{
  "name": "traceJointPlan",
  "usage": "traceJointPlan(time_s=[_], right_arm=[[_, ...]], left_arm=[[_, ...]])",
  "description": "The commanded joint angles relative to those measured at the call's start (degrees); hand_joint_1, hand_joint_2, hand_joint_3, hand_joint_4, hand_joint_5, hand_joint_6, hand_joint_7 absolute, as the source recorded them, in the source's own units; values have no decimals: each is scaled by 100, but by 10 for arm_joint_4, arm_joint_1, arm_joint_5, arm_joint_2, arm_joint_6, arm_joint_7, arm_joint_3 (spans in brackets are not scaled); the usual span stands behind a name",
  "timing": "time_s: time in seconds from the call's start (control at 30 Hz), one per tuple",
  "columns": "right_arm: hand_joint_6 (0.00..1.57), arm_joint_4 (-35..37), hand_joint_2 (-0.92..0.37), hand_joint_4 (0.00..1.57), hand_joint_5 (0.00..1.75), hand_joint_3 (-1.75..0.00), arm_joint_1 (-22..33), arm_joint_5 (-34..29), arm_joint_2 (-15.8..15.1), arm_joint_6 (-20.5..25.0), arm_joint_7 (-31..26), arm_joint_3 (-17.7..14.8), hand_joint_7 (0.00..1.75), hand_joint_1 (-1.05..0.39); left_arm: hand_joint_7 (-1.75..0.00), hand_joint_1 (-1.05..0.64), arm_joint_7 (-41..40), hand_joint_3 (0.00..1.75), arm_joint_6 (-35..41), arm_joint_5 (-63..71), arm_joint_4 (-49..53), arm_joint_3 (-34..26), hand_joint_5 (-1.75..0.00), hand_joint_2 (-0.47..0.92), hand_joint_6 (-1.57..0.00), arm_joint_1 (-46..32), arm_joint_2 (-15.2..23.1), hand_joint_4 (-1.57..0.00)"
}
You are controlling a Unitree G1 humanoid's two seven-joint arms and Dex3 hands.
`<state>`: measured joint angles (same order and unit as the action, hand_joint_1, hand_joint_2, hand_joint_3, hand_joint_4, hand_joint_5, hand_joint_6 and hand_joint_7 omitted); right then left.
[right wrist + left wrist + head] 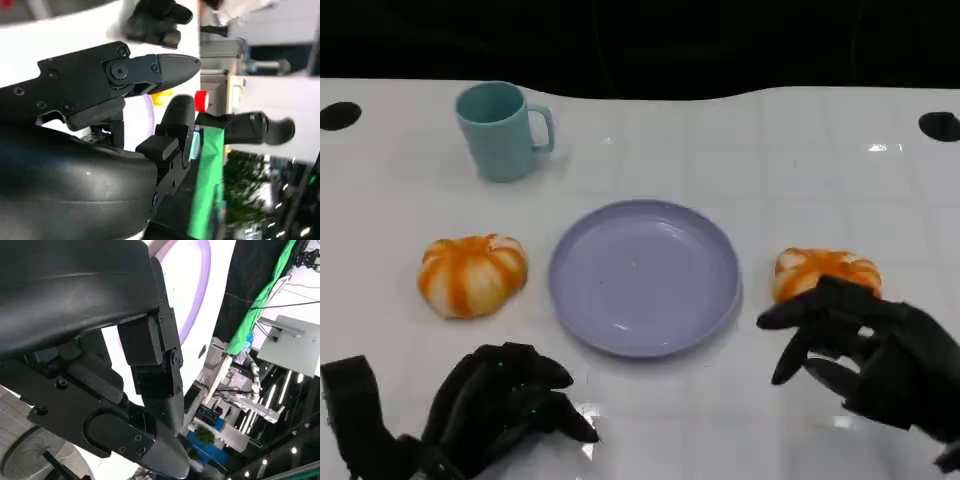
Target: Grasp the bread from the table and place it into the plate.
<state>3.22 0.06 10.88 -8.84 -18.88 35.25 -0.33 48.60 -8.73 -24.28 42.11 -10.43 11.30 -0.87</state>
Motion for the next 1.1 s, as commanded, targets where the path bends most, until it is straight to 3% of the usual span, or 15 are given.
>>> traceJointPlan(time_s=[0.03,0.1,0.2,0.3,0.67,1.1], right_arm=[[60,-34,-92,54,98,-20,-11,-98,-54,-34,-49,-8,20,-50],[57,-58,-92,37,81,-13,-14,-163,-77,-37,-80,-8,11,-47],[46,-87,-92,37,43,-13,-21,-276,-118,-40,-125,-5,1,-54],[38,-114,-92,36,29,-12,-24,-361,-147,-31,-158,0,0,-60],[30,-101,-90,37,14,-1,-72,-557,-190,18,-244,45,0,-64],[25,-5,-87,34,6,0,-148,-651,-181,100,-273,137,0,-72]], left_arm=[[-9,-102,-6,0,-4,4,1,-2,-31,75,-157,5,4,-157],[-10,-103,-10,0,-6,8,0,-1,-33,75,-157,4,5,-157],[-10,-103,-6,0,-11,9,3,-1,-33,76,-157,7,6,-157],[-9,-102,-1,0,-10,6,6,-3,-32,76,-157,8,5,-157],[-10,-103,-4,0,-5,2,2,-5,-33,75,-157,7,5,-157],[-8,-102,-5,0,-4,4,-2,-3,-31,75,-157,4,4,-157]])
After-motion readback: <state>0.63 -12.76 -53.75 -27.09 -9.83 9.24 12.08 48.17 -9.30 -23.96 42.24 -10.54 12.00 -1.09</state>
